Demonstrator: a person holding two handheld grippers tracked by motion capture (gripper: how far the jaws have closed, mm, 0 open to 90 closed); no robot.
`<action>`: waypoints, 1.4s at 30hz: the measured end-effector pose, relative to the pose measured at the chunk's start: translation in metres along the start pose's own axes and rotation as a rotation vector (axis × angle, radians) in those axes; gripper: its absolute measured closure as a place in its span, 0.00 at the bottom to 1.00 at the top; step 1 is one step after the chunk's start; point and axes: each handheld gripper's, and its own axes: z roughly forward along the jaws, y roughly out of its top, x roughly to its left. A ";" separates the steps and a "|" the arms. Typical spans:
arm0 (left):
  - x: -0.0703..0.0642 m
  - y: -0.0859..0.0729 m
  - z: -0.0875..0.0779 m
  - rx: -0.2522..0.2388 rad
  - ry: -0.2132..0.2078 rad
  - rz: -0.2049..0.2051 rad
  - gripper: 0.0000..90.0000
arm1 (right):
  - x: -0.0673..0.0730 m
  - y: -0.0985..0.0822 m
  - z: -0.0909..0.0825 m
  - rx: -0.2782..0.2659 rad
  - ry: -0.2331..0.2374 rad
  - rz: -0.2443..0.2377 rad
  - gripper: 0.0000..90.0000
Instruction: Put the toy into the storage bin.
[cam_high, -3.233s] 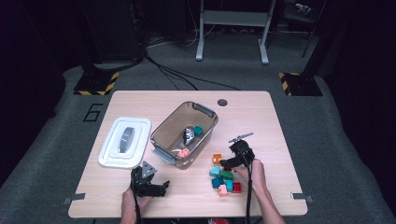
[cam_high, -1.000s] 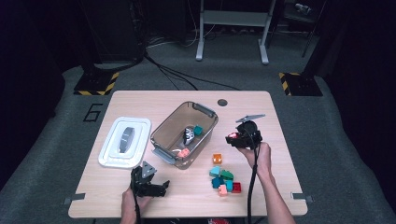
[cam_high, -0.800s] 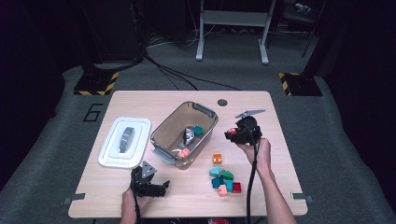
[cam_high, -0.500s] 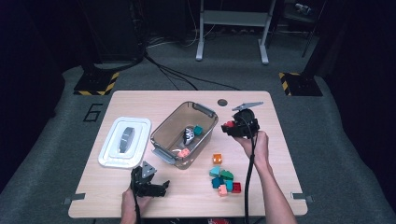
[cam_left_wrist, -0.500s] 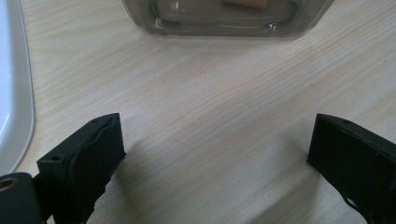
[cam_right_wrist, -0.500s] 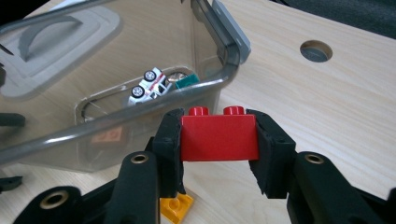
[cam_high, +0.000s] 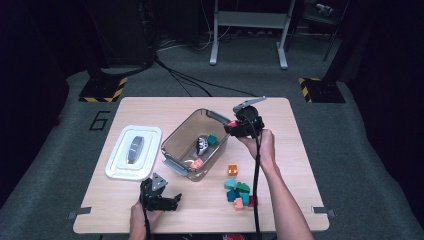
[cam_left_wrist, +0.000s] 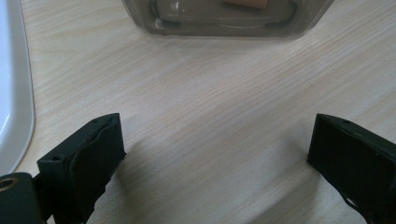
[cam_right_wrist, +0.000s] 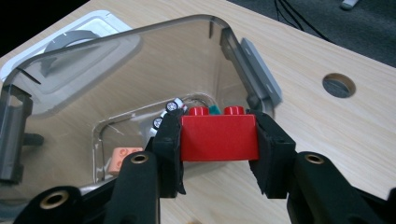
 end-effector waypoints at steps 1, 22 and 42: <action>0.000 0.000 0.000 0.000 0.000 0.000 0.04 | 0.001 0.003 0.002 0.003 0.005 -0.018 0.65; -0.001 0.000 0.000 -0.007 0.004 -0.001 0.04 | 0.030 0.005 0.053 0.166 0.020 -0.067 0.65; -0.001 0.000 0.000 -0.007 0.005 0.000 0.04 | 0.024 -0.013 0.023 0.090 0.002 -0.033 0.23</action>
